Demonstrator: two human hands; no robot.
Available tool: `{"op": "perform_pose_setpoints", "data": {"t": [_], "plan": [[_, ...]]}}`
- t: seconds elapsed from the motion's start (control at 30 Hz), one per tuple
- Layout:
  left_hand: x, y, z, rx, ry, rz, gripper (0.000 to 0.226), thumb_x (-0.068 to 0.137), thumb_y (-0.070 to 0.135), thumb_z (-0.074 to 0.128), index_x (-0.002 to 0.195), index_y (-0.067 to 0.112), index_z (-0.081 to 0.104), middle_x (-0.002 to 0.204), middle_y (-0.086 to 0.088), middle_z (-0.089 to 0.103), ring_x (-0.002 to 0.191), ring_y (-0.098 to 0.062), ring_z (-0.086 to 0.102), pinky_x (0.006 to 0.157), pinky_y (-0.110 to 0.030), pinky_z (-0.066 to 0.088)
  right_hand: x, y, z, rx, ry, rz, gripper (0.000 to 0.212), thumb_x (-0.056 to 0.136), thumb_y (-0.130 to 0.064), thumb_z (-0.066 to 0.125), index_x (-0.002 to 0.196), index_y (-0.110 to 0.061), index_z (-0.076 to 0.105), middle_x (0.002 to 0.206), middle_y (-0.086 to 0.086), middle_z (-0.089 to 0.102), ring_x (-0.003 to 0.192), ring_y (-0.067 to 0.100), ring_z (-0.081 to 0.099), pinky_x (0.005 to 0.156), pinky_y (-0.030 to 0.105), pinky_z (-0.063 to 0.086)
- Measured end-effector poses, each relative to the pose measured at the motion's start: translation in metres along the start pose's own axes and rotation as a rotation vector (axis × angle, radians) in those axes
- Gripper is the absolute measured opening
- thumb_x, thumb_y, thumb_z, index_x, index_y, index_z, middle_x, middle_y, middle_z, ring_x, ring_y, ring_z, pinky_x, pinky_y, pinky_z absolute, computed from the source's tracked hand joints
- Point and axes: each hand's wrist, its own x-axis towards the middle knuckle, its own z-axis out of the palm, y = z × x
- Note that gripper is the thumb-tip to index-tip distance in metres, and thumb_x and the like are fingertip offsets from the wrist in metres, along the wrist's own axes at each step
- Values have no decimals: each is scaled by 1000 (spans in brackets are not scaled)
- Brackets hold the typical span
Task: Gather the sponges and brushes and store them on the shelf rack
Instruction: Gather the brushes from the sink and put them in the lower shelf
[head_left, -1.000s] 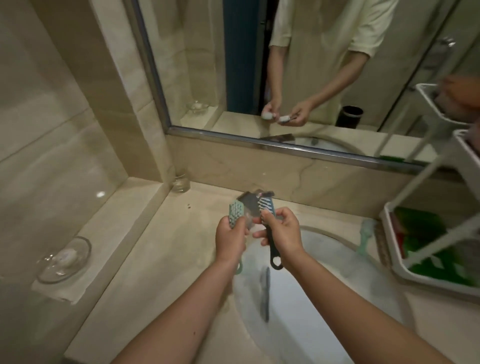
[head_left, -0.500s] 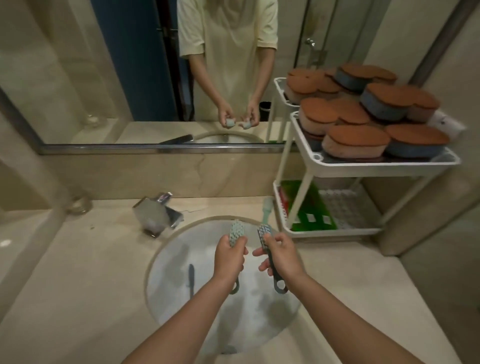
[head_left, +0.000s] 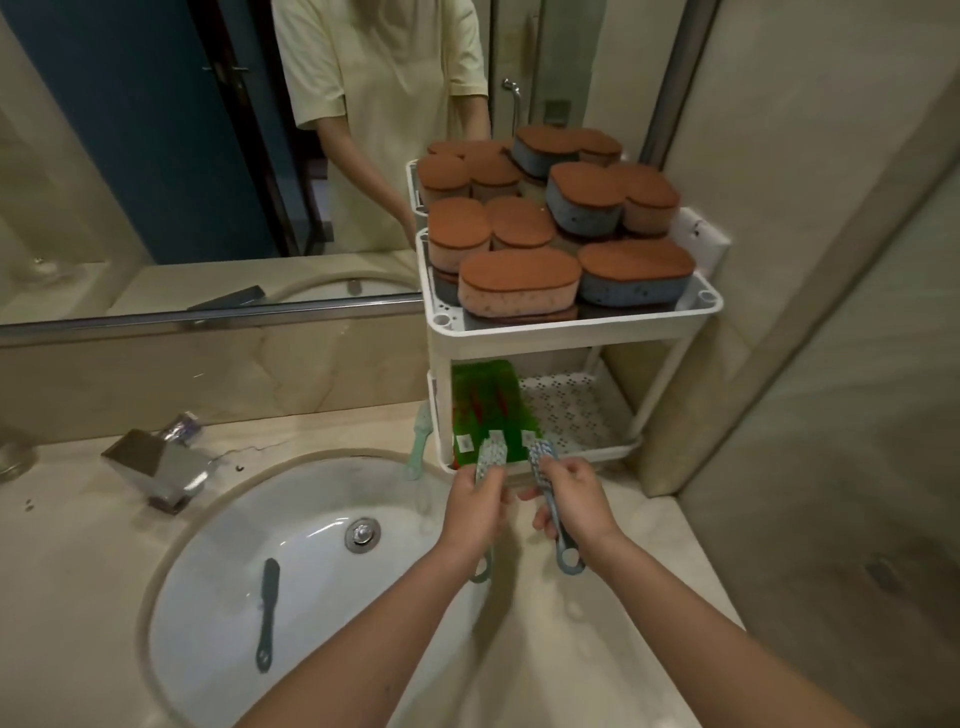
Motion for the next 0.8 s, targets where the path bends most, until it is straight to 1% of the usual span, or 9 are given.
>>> {"op": "perform_pose_setpoints", "data": {"t": [0.13,0.27,0.33,0.4,0.43,0.5,0.57,0.67,0.8], "plan": [[19,10,33,24,17,-111,23,100,24,28,100,11,47,69,-8,48,54,-15,44,50,-28,38,17,-10,-29,86,-13,40,9,96,-19,40,97,-11,45,82,17,55,43,21,49,36,25,36],[39,28,57,-162,15,-241,21,103,23,33,112,12,47,77,-10,54,56,-17,56,50,-27,49,36,-20,-48,100,-53,73,3,91,-9,44,89,-12,43,76,13,46,47,22,48,38,27,36],[50,37,67,-284,14,-277,19,102,19,38,115,9,48,91,-15,60,70,-21,65,62,-34,58,46,-25,-54,110,-74,77,7,89,-4,46,86,-10,45,70,11,49,44,19,47,37,26,35],[64,41,76,-329,26,-305,24,101,14,42,119,2,52,102,-21,63,84,-31,66,83,-46,57,56,-28,-58,120,-90,61,3,88,-4,53,87,-6,53,60,8,57,41,16,51,37,24,36],[70,43,79,-322,28,-306,24,101,14,44,119,1,54,104,-21,65,87,-33,67,86,-49,56,61,-30,-60,118,-89,52,3,86,-4,59,89,-3,57,58,8,60,42,16,53,37,23,37],[80,46,84,-291,33,-294,20,99,14,49,113,3,59,103,-19,67,82,-29,68,84,-45,57,74,-32,-62,103,-78,51,13,81,-2,67,92,2,61,61,11,60,45,16,55,37,23,38],[90,50,88,-277,49,-289,14,96,15,56,104,5,62,103,-17,67,78,-23,65,80,-37,55,87,-35,-62,80,-63,72,16,78,0,70,91,-2,63,65,12,62,46,15,55,38,23,37],[105,56,96,-283,81,-295,19,92,10,61,109,2,64,103,-17,68,78,-23,64,71,-32,55,108,-39,-61,76,-51,67,24,75,-2,76,96,-6,65,68,11,64,46,15,53,40,24,37],[120,64,100,-335,88,-288,19,92,4,59,111,4,63,101,-13,68,77,-18,65,59,-24,54,135,-46,-61,-48,-68,37,13,76,-3,73,82,-9,63,51,3,58,40,15,47,38,23,37]]}}
